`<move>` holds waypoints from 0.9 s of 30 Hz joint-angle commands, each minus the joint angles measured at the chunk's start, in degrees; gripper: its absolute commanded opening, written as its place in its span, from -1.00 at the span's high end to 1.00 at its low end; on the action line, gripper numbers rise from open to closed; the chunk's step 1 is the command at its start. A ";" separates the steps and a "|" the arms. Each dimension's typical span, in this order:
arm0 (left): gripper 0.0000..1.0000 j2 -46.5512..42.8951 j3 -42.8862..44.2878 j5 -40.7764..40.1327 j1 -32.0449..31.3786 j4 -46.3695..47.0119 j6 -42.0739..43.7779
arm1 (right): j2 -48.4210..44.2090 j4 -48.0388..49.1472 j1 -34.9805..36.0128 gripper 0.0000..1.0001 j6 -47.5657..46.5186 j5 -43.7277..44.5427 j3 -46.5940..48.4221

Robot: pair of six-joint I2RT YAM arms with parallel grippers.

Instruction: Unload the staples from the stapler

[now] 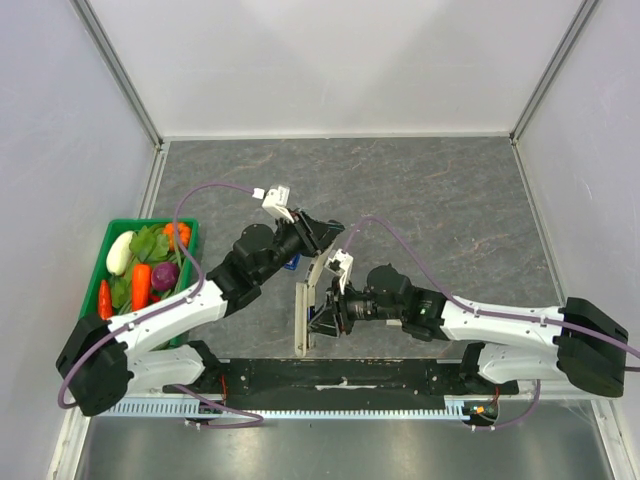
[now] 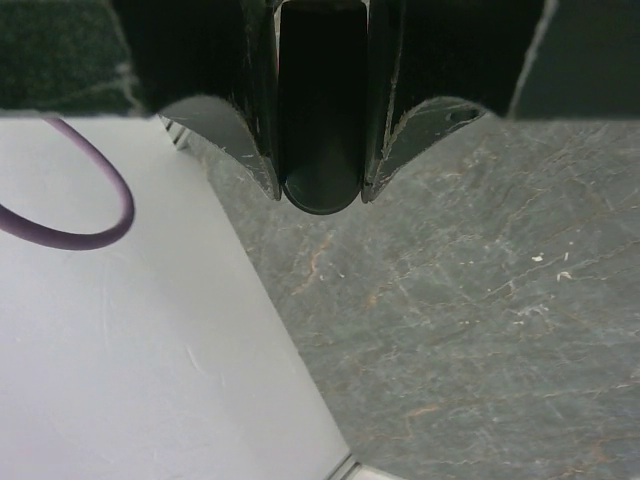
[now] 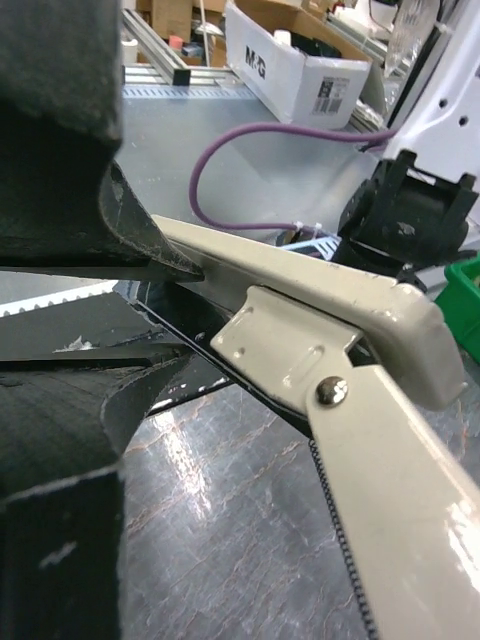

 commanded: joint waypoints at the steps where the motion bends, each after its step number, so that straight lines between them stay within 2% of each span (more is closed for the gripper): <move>1: 0.96 2.08 2.10 -5.32 0.01 7.08 0.21 | 1.37 1.94 1.41 0.31 -4.29 4.55 5.12; 7: 0.96 6.30 3.77 -4.09 0.01 8.31 2.93 | 2.78 -2.02 -0.26 0.31 -7.99 10.88 7.68; 16: 0.96 11.49 6.14 -1.72 0.18 10.07 6.71 | 5.86 -2.72 -4.48 0.31 -9.92 10.54 8.38; 22: 0.96 10.53 10.36 2.05 0.10 4.72 10.14 | 4.72 -5.97 -5.01 0.30 -11.42 10.97 10.05; 27: 0.96 7.10 13.61 5.66 0.18 -1.52 13.04 | 0.16 -13.34 -5.53 0.28 -13.78 17.20 12.07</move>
